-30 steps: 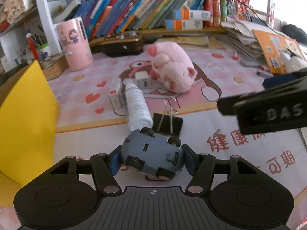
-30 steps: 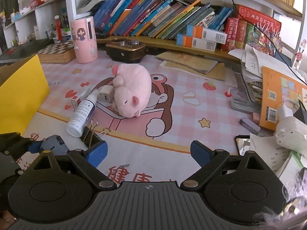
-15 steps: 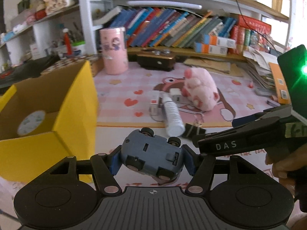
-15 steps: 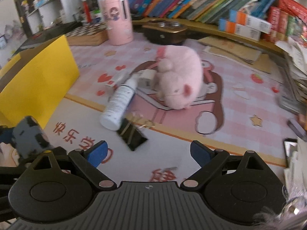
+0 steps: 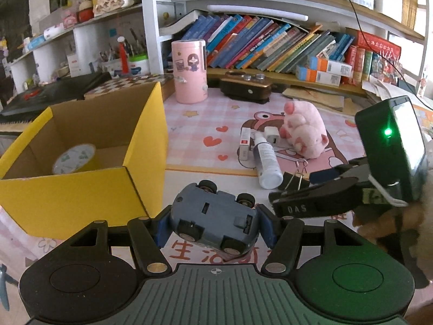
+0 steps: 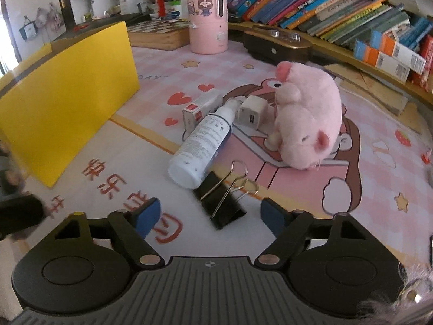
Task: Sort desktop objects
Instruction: 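Lift the grey toy car with the left gripper while the right grasps the black binder clip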
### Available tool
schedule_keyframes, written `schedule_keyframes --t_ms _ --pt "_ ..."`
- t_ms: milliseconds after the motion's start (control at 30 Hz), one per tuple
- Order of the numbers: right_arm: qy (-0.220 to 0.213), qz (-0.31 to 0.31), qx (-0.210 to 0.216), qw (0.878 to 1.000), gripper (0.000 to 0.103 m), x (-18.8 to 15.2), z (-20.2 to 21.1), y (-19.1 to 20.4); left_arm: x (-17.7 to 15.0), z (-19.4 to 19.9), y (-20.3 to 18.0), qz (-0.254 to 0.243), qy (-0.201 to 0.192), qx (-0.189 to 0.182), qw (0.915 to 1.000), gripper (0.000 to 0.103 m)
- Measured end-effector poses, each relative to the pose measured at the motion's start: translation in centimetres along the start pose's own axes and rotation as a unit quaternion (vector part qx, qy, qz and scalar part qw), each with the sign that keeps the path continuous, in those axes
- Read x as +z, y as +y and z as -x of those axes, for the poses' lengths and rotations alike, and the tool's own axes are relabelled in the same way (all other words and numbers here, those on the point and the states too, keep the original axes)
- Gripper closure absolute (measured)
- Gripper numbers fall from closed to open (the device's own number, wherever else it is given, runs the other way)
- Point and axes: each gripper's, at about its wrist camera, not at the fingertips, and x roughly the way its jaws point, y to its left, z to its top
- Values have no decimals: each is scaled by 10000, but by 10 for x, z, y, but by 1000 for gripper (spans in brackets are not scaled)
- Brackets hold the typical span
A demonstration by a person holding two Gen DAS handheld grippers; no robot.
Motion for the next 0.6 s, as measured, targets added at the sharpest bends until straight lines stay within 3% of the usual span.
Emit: schedule_keyframes --t_ms 33,100,200,300,600 --pt "-40 49 -43 10000 36 0 -1 0 0 1 0 3 -9 2 10000 40" --pt "-115 125 -3 9999 58 1 0 -2 0 3 0 5 -25 -6 10000 40" --pt "-136 276 52 9995 67 1 3 0 1 4 0 24 -52 -24 10000 40" --pt "-244 269 115 9993 88 2 12 -1 2 6 -1 41 -95 -75 9999 40" --pt "-409 -90 79 9991 93 1 37 -5 2 14 -6 11 -237 -224 9995 40"
